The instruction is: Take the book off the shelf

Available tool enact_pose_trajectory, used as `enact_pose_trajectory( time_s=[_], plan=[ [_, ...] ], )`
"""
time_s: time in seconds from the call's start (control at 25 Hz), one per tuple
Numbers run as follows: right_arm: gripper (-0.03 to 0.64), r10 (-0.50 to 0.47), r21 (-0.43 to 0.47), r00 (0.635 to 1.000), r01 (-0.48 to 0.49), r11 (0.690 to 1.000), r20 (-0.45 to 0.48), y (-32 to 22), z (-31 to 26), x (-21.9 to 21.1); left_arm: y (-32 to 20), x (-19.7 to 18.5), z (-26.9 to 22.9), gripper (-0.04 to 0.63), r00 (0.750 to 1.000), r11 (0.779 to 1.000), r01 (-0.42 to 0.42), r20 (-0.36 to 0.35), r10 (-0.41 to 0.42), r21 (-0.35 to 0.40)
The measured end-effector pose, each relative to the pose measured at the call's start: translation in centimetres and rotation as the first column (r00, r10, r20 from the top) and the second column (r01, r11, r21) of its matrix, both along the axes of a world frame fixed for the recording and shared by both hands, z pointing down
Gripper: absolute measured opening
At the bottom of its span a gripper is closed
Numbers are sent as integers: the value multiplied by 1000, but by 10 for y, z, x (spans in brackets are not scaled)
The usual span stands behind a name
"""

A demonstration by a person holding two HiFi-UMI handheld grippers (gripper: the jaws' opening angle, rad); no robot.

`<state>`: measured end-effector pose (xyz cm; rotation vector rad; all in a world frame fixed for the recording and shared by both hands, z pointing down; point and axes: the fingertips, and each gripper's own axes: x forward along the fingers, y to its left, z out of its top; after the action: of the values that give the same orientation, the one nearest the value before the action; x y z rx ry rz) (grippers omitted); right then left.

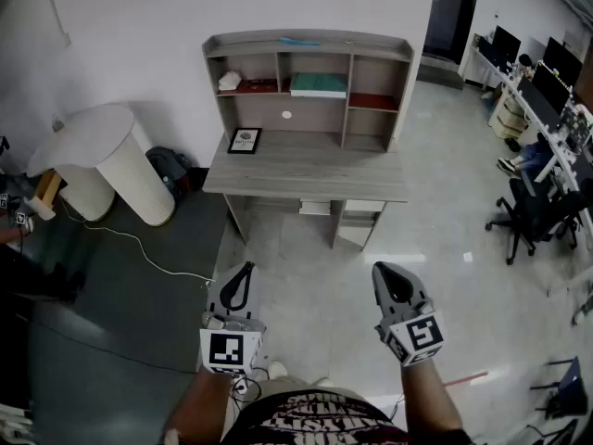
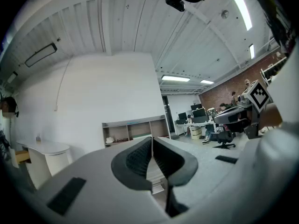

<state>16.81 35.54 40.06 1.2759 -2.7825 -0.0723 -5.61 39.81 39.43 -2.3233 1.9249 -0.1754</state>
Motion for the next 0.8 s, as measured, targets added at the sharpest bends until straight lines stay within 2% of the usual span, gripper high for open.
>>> enact_pose_trajectory(
  time_s=[0.12,0.28,0.44,0.68,0.8],
  plan=[
    [3,-10,-5,1000,10,1000,-6,6,3,3,6,10,-3,15,999,1000,5,44,-6,24],
    [3,-26,-24,999,25,999,-18,16,10,8,19,16,-4,15,999,999,27,45,-28,40],
    [3,-40,-47,999,40,998,14,14,15,11,21,13,4,15,998,999,49,49,-49,17],
    [5,-26,-52,999,28,998,30,-8,25,17,-12,11,17,15,998,999,49,47,-50,10],
    [5,-22,-51,999,25,998,48,-23,27,16,-33,17,21,15,996,1000,15,88,-15,6]
  ],
)
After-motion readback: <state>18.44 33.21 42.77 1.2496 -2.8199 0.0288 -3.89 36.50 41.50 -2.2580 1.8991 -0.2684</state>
